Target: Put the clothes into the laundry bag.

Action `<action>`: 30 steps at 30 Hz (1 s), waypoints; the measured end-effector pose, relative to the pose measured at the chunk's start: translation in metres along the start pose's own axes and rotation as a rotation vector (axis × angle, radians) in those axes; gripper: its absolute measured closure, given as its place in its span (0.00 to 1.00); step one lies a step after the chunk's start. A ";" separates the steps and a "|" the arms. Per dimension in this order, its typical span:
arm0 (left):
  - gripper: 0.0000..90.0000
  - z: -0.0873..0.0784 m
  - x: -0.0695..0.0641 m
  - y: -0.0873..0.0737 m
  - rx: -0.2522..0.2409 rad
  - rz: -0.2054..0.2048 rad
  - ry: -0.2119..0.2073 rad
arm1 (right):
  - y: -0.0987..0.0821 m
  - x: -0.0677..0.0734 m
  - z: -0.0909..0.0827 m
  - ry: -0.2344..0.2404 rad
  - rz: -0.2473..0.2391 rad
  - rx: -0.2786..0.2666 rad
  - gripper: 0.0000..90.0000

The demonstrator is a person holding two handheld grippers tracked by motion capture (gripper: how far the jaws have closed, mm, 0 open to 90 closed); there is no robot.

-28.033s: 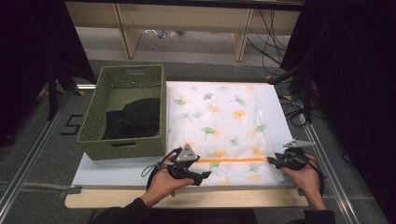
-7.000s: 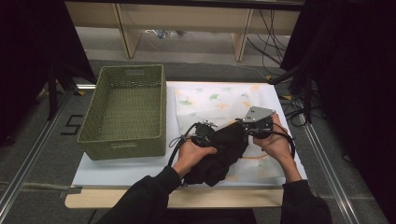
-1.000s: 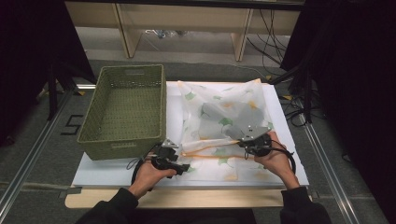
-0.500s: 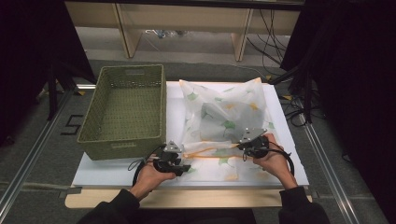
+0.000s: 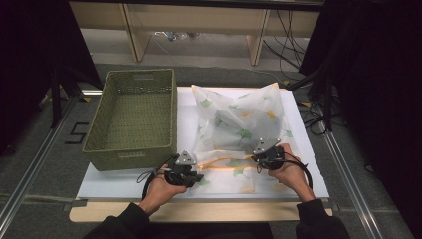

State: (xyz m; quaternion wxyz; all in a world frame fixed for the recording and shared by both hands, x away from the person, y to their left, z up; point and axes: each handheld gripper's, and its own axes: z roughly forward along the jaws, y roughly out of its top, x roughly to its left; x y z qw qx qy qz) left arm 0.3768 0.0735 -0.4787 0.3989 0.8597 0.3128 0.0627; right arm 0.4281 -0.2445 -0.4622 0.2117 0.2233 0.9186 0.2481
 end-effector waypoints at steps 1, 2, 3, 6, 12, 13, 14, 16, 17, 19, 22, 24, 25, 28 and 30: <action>0.92 0.000 -0.001 0.000 0.002 0.004 0.005 | 0.000 0.000 0.000 0.005 0.001 0.009 0.94; 0.93 0.001 -0.001 0.000 0.005 0.009 0.009 | 0.001 -0.002 0.000 0.013 -0.002 0.019 0.91; 0.93 0.001 -0.001 0.000 0.005 0.009 0.009 | 0.001 -0.002 0.000 0.013 -0.002 0.019 0.91; 0.94 -0.001 -0.001 0.001 0.001 0.025 0.006 | 0.002 -0.004 -0.002 -0.034 -0.006 0.005 0.80; 0.95 -0.003 0.001 0.003 -0.011 0.033 0.025 | 0.016 0.002 -0.021 -0.098 0.079 -0.048 0.62; 0.95 -0.004 0.001 0.004 -0.014 0.027 0.023 | 0.019 0.003 -0.026 -0.105 0.078 -0.067 0.62; 0.96 -0.005 0.000 0.004 -0.014 0.039 0.021 | 0.022 0.004 -0.029 -0.104 0.074 -0.087 0.63; 0.96 -0.004 -0.001 0.005 -0.012 0.048 0.030 | 0.029 0.010 -0.035 -0.078 0.062 -0.135 0.65; 0.97 -0.005 -0.002 0.006 -0.011 0.060 0.036 | 0.032 0.013 -0.035 -0.064 0.054 -0.155 0.65; 0.97 -0.005 -0.005 0.008 -0.020 0.078 0.041 | 0.039 0.022 -0.034 -0.017 0.023 -0.186 0.67; 0.97 -0.004 -0.009 0.015 -0.018 0.123 0.046 | 0.048 0.036 -0.029 0.040 -0.021 -0.204 0.72; 0.97 -0.001 -0.011 0.020 -0.026 0.141 0.041 | 0.053 0.045 -0.025 0.068 -0.059 -0.210 0.76; 0.97 0.000 -0.012 0.021 -0.028 0.146 0.037 | 0.055 0.049 -0.024 0.077 -0.081 -0.210 0.80; 0.97 0.001 -0.013 0.022 -0.021 0.167 0.042 | 0.060 0.060 -0.020 0.108 -0.134 -0.203 0.90; 0.97 0.001 -0.013 0.021 -0.022 0.156 0.039 | 0.064 0.064 -0.018 0.116 -0.146 -0.216 0.94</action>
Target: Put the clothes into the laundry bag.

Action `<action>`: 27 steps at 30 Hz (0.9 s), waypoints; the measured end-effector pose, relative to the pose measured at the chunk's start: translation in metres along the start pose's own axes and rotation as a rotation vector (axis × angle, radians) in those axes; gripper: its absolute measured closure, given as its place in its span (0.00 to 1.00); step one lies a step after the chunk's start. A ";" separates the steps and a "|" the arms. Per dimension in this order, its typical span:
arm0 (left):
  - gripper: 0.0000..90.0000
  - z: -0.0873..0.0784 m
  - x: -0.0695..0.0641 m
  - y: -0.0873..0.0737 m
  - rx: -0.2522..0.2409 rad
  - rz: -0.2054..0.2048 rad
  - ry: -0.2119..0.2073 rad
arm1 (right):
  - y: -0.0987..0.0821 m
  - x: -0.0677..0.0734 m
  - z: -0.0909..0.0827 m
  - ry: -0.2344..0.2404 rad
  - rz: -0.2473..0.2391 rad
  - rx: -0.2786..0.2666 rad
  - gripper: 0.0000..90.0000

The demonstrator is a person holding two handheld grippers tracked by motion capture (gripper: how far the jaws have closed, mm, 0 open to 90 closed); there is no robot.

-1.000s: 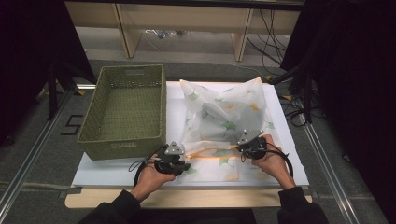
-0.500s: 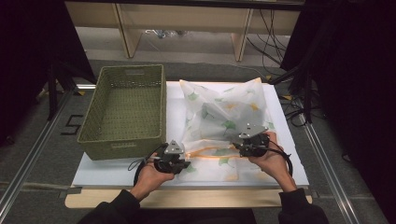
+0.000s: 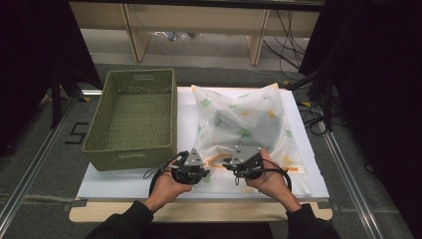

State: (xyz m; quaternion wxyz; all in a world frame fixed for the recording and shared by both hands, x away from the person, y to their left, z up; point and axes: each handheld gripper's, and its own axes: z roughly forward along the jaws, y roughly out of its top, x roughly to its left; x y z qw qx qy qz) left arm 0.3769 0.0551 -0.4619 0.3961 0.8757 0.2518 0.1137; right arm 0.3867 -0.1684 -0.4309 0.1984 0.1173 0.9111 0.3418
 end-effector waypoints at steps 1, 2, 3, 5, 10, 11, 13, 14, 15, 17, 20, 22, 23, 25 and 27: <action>0.97 0.000 0.000 0.000 -0.002 -0.008 -0.004 | 0.002 0.000 0.002 0.004 -0.001 -0.008 0.96; 0.97 0.000 0.001 0.000 -0.006 0.001 -0.005 | 0.005 0.000 0.003 0.004 0.010 -0.014 0.97; 0.97 -0.001 0.001 0.000 -0.003 -0.002 0.002 | 0.007 0.000 0.006 0.009 0.010 -0.024 0.98; 0.97 -0.001 0.001 0.000 0.001 0.000 0.010 | 0.012 0.000 0.011 0.022 0.007 -0.030 0.99; 0.97 -0.005 -0.002 -0.001 0.003 -0.028 0.109 | 0.026 0.003 0.029 0.055 -0.019 -0.026 1.00; 0.97 -0.006 -0.001 -0.002 0.009 -0.026 0.119 | 0.028 0.004 0.032 0.063 -0.019 -0.015 1.00; 0.97 -0.005 -0.001 -0.002 0.009 -0.002 0.043 | 0.029 0.006 0.035 0.060 -0.013 0.002 1.00; 0.97 -0.005 0.010 0.002 0.009 0.153 0.022 | 0.029 0.007 0.036 0.077 -0.001 0.007 1.00; 0.97 -0.005 0.006 0.001 0.001 0.101 0.008 | 0.028 0.006 0.038 0.072 -0.008 0.005 1.00; 0.97 -0.005 0.008 0.002 0.002 0.146 0.017 | 0.026 0.005 0.040 0.090 0.006 0.000 1.00; 0.97 -0.004 -0.002 -0.001 0.001 0.037 0.003 | 0.025 0.005 0.043 0.086 0.004 0.011 1.00; 0.97 -0.004 -0.001 -0.001 0.007 0.044 0.007 | 0.024 0.002 0.042 0.070 0.001 0.008 1.00; 0.97 -0.004 -0.001 0.000 0.007 0.051 0.008 | 0.024 0.001 0.040 0.068 0.016 0.009 1.00; 0.97 -0.005 -0.001 0.000 0.001 0.035 0.007 | 0.024 -0.002 0.034 0.056 0.002 -0.005 0.99; 0.97 -0.005 0.000 0.000 -0.003 0.037 0.007 | 0.027 -0.004 0.026 0.043 -0.007 -0.024 0.95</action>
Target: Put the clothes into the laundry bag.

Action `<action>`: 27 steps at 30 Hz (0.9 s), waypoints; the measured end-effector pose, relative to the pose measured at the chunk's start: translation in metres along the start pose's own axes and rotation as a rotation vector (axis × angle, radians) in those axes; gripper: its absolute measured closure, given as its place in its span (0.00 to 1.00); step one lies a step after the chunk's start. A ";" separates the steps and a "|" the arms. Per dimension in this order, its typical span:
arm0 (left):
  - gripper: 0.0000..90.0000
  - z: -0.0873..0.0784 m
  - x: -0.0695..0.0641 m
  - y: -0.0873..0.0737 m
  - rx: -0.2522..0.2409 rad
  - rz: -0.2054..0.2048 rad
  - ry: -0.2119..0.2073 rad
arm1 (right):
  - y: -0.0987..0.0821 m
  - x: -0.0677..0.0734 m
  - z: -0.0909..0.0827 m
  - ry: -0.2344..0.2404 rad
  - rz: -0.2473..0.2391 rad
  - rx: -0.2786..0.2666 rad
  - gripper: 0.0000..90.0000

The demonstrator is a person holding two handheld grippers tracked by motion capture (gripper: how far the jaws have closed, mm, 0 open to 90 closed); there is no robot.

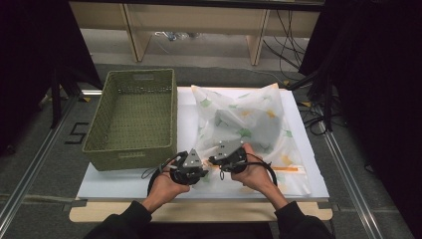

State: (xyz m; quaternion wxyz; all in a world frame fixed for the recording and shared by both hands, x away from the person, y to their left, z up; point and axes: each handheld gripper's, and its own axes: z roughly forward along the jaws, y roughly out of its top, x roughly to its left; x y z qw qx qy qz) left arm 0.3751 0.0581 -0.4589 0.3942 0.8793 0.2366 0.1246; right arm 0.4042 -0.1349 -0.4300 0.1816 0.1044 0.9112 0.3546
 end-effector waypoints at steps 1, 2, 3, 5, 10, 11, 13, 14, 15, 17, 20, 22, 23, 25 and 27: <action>0.97 0.000 0.000 0.000 0.000 0.000 0.001 | 0.001 -0.001 -0.003 0.004 0.004 -0.018 0.93; 0.96 0.000 0.000 0.000 -0.001 0.001 0.002 | 0.002 0.000 -0.005 0.008 0.011 -0.027 0.92; 0.96 0.000 0.000 0.001 0.001 0.004 0.005 | 0.003 0.001 -0.007 0.027 0.015 -0.033 0.92; 0.96 0.000 0.000 0.001 -0.001 0.010 0.008 | 0.003 0.003 -0.007 0.051 0.014 -0.021 0.89; 0.95 0.000 -0.001 0.003 -0.009 0.020 0.006 | -0.002 0.004 -0.002 0.076 -0.020 0.004 0.85; 0.95 0.000 -0.001 0.003 -0.009 0.021 0.004 | -0.004 0.005 -0.002 0.062 0.000 0.028 0.84; 0.95 0.000 -0.001 0.003 -0.003 0.033 0.001 | -0.005 0.003 0.001 0.051 -0.023 0.022 0.84; 0.95 0.001 -0.002 0.003 -0.006 0.032 -0.002 | -0.005 0.003 0.000 0.057 0.002 0.031 0.84; 0.95 0.001 -0.002 0.003 -0.007 0.033 -0.003 | -0.005 0.004 0.002 0.052 -0.002 0.027 0.84; 0.95 0.001 -0.002 0.003 -0.005 0.036 -0.002 | -0.005 0.005 0.004 0.063 -0.004 0.026 0.85; 0.95 0.001 -0.002 0.003 -0.006 0.036 -0.004 | -0.004 0.005 0.004 0.058 -0.012 0.014 0.92; 0.95 0.001 -0.003 0.003 -0.002 0.038 -0.002 | -0.003 0.003 0.001 0.049 -0.019 0.007 0.95; 0.95 0.001 -0.003 0.003 0.001 0.042 0.004 | -0.003 0.004 0.000 0.052 0.004 0.003 0.96; 0.95 0.001 -0.003 0.003 0.002 0.044 0.003 | -0.003 0.001 -0.001 0.060 0.009 -0.014 0.97; 0.94 0.001 -0.003 0.003 0.004 0.045 0.003 | -0.004 0.000 -0.001 0.069 0.020 -0.027 0.98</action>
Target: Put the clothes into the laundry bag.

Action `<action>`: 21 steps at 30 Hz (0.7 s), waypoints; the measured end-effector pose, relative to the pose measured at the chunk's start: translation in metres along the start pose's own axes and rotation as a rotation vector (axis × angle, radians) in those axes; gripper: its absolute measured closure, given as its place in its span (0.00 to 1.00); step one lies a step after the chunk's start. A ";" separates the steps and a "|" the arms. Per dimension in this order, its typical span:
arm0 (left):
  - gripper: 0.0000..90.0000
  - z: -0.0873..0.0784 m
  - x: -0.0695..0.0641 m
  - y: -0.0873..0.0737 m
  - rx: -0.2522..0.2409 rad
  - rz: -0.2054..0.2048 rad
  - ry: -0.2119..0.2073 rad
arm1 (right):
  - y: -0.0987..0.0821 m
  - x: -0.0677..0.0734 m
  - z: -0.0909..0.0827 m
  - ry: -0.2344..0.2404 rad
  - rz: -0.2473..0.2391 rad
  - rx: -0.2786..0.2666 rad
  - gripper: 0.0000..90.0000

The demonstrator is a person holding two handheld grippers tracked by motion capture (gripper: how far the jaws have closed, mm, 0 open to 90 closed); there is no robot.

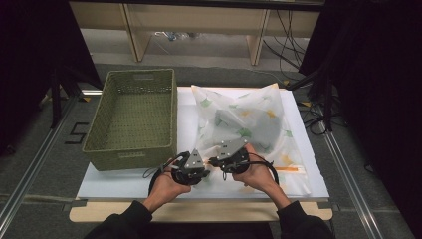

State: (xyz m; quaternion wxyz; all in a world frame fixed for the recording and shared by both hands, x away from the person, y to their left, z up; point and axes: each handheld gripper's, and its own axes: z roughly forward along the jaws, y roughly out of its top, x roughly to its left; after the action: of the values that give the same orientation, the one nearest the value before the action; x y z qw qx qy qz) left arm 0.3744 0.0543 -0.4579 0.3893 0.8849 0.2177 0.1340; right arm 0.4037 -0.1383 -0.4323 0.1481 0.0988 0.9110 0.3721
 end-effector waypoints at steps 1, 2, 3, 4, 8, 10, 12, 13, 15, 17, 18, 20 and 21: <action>0.94 0.000 -0.001 0.000 -0.003 -0.004 -0.007 | 0.000 -0.001 0.000 -0.001 0.002 -0.009 0.98; 0.94 0.000 0.000 0.000 0.004 0.003 -0.001 | 0.000 -0.001 0.000 0.008 0.013 -0.010 0.98; 0.94 0.000 -0.001 -0.001 0.009 0.005 -0.002 | 0.000 -0.001 0.001 0.012 0.013 -0.015 0.98; 0.94 0.001 -0.001 -0.001 0.009 0.002 -0.003 | 0.001 -0.001 0.001 0.018 0.012 -0.020 0.99; 0.87 0.002 -0.001 -0.002 0.004 -0.035 -0.022 | 0.001 0.000 0.002 0.013 0.010 -0.007 1.00; 0.82 0.002 0.000 -0.004 0.013 -0.065 -0.015 | 0.001 0.000 0.004 0.018 0.022 -0.009 1.00; 0.70 0.002 0.004 -0.006 -0.001 -0.162 -0.018 | 0.001 0.000 0.004 0.018 0.023 -0.012 1.00; 0.63 0.001 0.005 -0.007 -0.010 -0.241 -0.026 | 0.001 0.000 0.005 0.016 0.025 -0.009 1.00; 0.61 -0.001 0.010 -0.009 -0.041 -0.283 -0.017 | 0.001 0.001 0.005 0.016 0.029 0.002 1.00; 0.60 -0.003 0.011 -0.010 -0.048 -0.329 -0.021 | 0.001 0.001 0.006 0.021 0.034 0.003 1.00; 0.59 -0.004 0.013 -0.011 -0.068 -0.383 -0.046 | 0.000 0.000 0.006 0.025 0.034 -0.005 1.00; 0.61 -0.006 0.014 -0.010 -0.082 -0.444 -0.090 | -0.002 0.001 0.008 0.036 0.048 0.002 1.00; 0.61 -0.006 0.014 -0.010 -0.084 -0.413 -0.047 | -0.003 0.001 0.008 0.033 0.048 0.004 1.00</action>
State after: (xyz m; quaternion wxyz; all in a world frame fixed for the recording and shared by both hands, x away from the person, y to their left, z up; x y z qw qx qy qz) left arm 0.3812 0.0712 -0.4607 0.4501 0.8074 0.3795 0.0396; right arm 0.4053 -0.1342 -0.4402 0.1239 0.1149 0.9113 0.3754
